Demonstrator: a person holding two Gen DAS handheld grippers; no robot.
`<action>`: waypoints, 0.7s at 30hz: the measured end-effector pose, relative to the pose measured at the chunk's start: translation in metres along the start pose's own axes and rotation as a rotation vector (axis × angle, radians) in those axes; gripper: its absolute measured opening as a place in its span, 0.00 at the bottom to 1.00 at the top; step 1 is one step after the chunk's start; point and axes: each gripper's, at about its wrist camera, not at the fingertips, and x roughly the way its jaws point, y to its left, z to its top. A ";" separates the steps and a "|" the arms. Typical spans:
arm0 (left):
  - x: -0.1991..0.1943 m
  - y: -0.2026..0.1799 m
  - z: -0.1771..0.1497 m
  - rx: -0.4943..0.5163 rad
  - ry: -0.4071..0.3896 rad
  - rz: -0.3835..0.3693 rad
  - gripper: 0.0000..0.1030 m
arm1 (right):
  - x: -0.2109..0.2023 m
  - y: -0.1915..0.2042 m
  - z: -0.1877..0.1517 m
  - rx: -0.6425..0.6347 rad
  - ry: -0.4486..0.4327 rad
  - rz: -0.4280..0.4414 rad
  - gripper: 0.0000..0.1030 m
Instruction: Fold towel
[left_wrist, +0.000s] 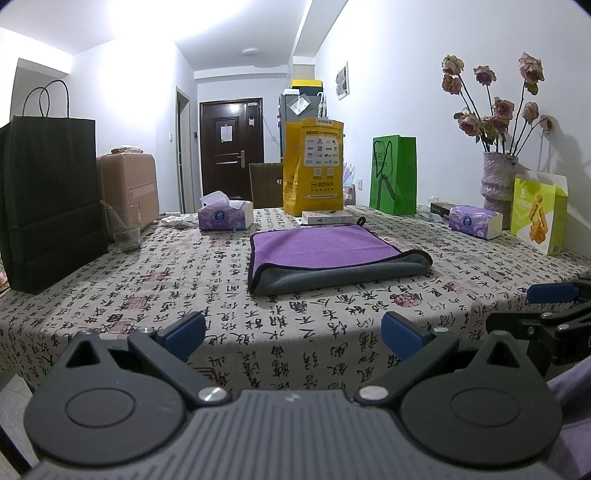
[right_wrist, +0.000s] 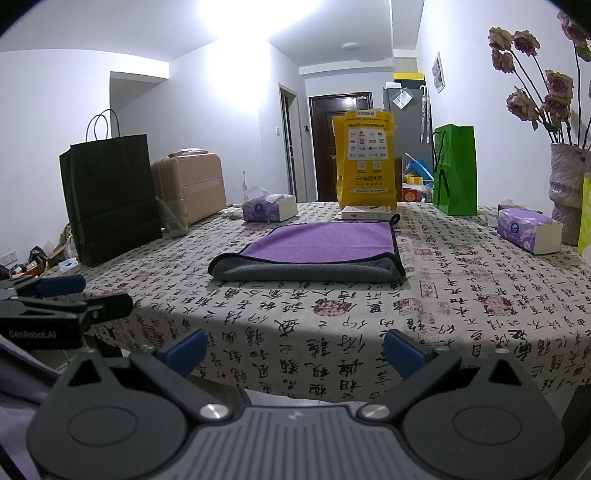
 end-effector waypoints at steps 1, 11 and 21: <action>0.000 0.000 0.000 0.000 0.000 0.000 1.00 | -0.002 -0.001 -0.003 0.000 0.000 -0.001 0.99; 0.000 0.000 0.000 0.000 0.000 0.000 1.00 | -0.002 -0.002 -0.003 -0.001 0.000 0.002 0.99; 0.000 0.000 0.000 0.000 0.001 0.000 1.00 | -0.003 -0.003 -0.004 -0.001 0.001 0.003 0.99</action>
